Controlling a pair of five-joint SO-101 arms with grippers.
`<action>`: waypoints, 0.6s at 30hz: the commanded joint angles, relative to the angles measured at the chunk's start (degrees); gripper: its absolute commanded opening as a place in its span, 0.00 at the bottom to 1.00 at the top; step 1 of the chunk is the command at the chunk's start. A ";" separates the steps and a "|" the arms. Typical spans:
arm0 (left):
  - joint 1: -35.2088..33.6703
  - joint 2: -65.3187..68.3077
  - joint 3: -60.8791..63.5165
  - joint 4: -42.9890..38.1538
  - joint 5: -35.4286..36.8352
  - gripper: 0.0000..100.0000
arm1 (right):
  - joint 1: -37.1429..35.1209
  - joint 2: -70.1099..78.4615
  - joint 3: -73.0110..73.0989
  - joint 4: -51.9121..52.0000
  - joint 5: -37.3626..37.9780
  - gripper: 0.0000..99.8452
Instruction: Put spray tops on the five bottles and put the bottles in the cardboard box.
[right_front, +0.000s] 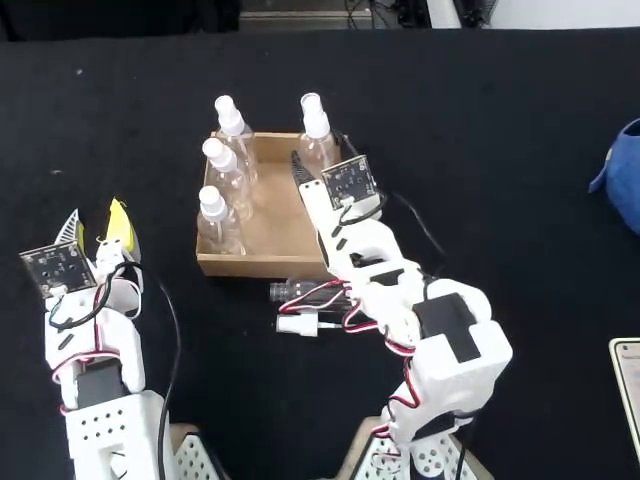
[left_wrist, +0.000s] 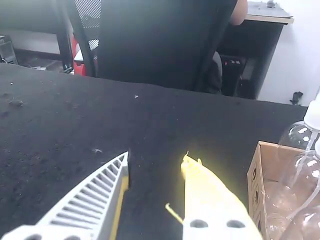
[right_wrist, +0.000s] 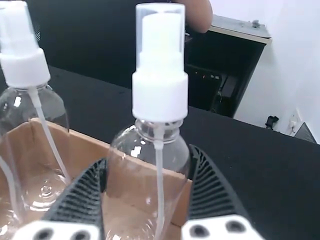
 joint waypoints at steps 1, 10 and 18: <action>0.31 -0.35 1.36 -0.53 0.26 0.03 | -0.62 -0.66 -3.21 -1.32 0.44 0.01; 0.31 -0.26 1.36 -0.53 0.26 0.03 | -0.62 -0.66 -3.03 -1.32 0.44 0.01; 0.31 -0.26 1.36 -0.53 0.26 0.03 | -0.53 2.59 -4.35 -1.76 0.44 0.01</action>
